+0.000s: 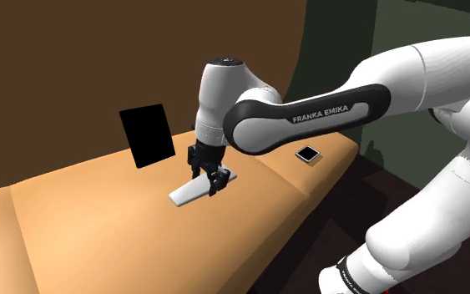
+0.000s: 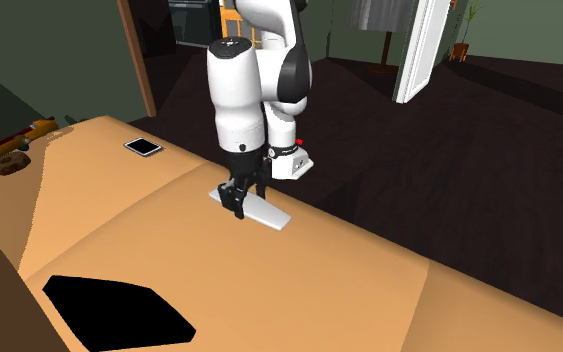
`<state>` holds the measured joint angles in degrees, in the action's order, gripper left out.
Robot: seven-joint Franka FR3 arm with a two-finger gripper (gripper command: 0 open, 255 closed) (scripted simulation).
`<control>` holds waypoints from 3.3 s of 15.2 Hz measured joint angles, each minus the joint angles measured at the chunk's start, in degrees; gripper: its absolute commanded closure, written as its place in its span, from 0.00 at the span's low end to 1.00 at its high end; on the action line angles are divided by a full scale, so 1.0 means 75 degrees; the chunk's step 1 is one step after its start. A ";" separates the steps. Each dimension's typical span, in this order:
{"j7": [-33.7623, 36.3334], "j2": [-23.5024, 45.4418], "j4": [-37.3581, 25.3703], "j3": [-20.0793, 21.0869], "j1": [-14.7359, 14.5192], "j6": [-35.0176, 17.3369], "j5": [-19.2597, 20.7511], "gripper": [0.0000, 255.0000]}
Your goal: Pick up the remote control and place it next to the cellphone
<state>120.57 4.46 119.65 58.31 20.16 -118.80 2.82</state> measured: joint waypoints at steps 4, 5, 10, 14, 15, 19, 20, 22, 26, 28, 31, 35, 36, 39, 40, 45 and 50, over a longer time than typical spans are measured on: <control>-0.0486 -0.0410 -0.0065 -0.0085 0.0222 0.0284 -0.0375 1.00; -0.0710 -0.0568 0.0068 -0.0148 0.0310 0.0242 -0.0515 1.00; -0.2111 -0.1302 0.0561 -0.0766 0.0783 0.0226 -0.1099 1.00; -0.3077 -0.1663 0.0790 -0.1313 0.1079 0.0290 -0.1310 1.00; -0.3238 -0.1673 0.0827 -0.1407 0.1142 0.0269 -0.1300 1.00; -0.3967 -0.1669 0.0833 -0.1864 0.1471 0.0302 -0.1193 1.00; -0.4140 -0.1646 0.0818 -0.1973 0.1558 0.0309 -0.1149 1.00; -0.4467 -0.1609 0.0802 -0.2177 0.1722 0.0310 -0.1075 1.00; -0.5060 -0.1364 0.0575 -0.2558 0.2082 0.0364 -0.0811 1.00; -0.5319 -0.1181 0.0495 -0.2726 0.2253 0.0304 -0.0653 1.00; -0.5692 -0.0903 0.0158 -0.2973 0.2501 0.0416 -0.0424 1.00; -0.6173 -0.0428 -0.0310 -0.3294 0.2827 0.0486 -0.0082 1.00; -0.6246 -0.0246 -0.0518 -0.3356 0.2884 0.0535 0.0033 1.00; -0.6524 0.0141 -0.0893 -0.3551 0.3067 0.0575 0.0269 1.00; -0.6535 0.0213 -0.0896 -0.3571 0.3078 0.0518 0.0315 1.00; -0.6473 0.0453 -0.0650 -0.3611 0.3076 0.0072 0.0479 1.00; -0.6342 0.0726 -0.0435 -0.3648 0.3040 -0.0369 0.0668 1.00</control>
<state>73.00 9.90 116.39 30.95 42.96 -121.57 7.83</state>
